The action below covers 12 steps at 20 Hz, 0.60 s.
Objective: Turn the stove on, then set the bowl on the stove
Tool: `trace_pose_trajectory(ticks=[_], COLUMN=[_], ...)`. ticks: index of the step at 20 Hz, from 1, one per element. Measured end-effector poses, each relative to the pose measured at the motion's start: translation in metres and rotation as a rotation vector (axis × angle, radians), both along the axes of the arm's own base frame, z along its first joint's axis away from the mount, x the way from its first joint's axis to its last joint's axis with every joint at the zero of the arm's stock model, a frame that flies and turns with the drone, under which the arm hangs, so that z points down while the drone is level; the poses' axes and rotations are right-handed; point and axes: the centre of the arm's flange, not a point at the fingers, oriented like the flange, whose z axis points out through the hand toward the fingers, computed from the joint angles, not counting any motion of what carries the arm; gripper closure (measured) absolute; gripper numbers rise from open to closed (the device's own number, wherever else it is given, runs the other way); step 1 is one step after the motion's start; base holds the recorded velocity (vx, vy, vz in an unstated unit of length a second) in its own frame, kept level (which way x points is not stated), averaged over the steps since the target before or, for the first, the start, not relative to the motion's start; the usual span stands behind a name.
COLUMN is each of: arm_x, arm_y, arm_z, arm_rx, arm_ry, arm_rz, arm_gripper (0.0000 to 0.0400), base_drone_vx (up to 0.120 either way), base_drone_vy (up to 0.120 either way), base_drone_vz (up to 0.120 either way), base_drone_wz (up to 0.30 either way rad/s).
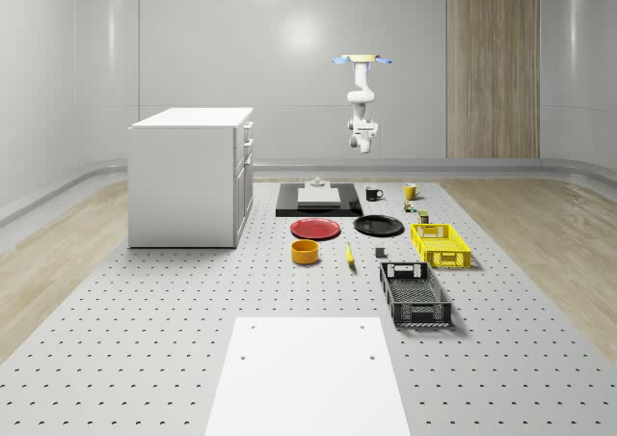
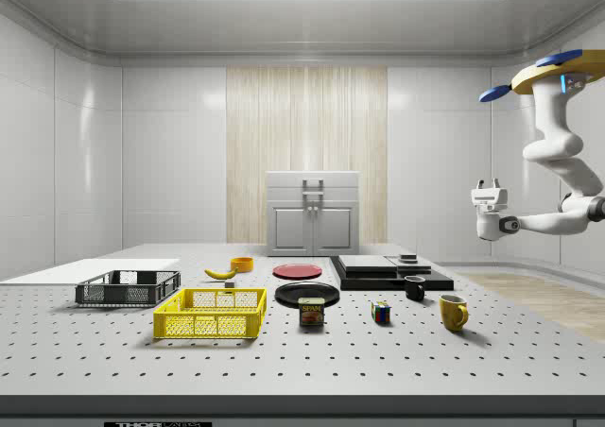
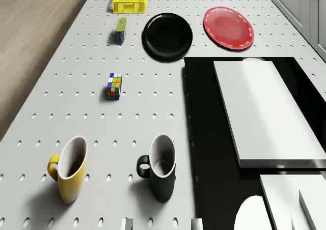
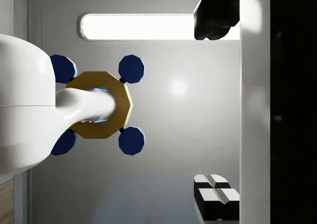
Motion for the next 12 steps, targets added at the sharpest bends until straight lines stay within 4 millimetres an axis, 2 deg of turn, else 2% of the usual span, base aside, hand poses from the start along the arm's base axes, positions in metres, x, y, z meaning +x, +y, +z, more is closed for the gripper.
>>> trace_pose_trajectory(ticks=[10,12], arm_x=[-0.002,-0.001], arm_y=[0.000,0.000], arm_z=[0.066,0.075], arm_rx=[0.000,0.000], arm_ry=[-0.008,-0.009], arm_rz=[0.000,0.000], arm_gripper=[0.0000,0.0000], base_drone_vx=[0.000,0.000], base_drone_vy=[0.000,-0.120], base_drone_vz=[0.000,0.000], base_drone_wz=[0.000,0.000])
